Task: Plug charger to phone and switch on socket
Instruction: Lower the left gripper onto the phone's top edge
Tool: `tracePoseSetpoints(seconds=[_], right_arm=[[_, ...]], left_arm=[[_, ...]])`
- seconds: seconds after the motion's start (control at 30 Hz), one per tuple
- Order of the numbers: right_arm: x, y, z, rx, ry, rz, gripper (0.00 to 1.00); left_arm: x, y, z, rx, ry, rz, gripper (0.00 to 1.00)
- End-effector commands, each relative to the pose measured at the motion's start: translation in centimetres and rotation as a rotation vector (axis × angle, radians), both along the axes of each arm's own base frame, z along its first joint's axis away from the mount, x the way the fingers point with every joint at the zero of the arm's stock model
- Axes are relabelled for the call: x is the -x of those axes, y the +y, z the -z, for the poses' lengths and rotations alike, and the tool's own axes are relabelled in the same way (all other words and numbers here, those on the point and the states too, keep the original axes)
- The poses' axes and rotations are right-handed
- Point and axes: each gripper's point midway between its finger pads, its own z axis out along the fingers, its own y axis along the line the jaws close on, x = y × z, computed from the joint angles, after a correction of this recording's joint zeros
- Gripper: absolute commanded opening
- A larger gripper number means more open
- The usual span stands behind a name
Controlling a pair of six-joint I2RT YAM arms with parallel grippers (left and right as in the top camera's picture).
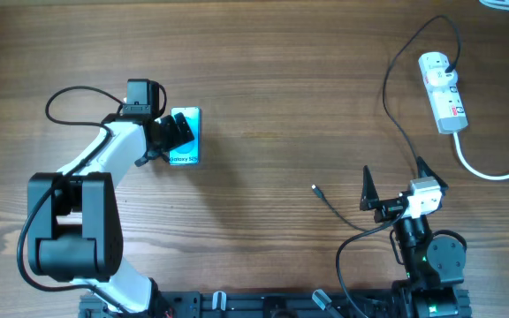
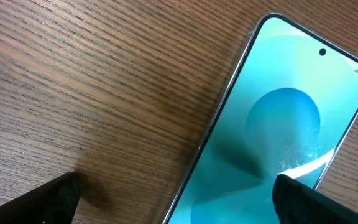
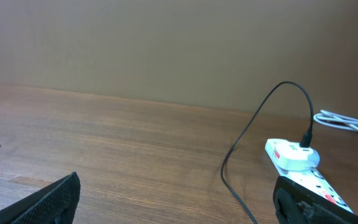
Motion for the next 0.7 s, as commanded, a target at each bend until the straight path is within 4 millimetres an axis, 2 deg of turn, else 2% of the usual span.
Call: tracePoseSetpoints(seconds=[0.0,0.2,0.33,0.5,0.67], right_arm=[[0.0,-0.4,-0.1,-0.012,-0.003,0.02,1.0],[0.0,-0.4,-0.1,-0.012,-0.003,0.02,1.0],[0.0,-0.4,-0.1,-0.012,-0.003,0.02,1.0],[0.0,-0.4,-0.1,-0.012,-0.003,0.02,1.0],[0.0,-0.4,-0.1,-0.012,-0.003,0.02,1.0]], left_arm=[[2.4,0.0,2.2,0.009,0.086,-0.024,1.0],[1.2,-0.1,1.9,0.012,0.035,-0.023,1.0],[1.7,-2.4,1.9,0.089,0.048,0.104,1.0],[1.0,-3.8,1.7,0.077,0.015,0.168,1.0],[0.5,-4.3,1.5,0.077,-0.01,0.182,1.0]])
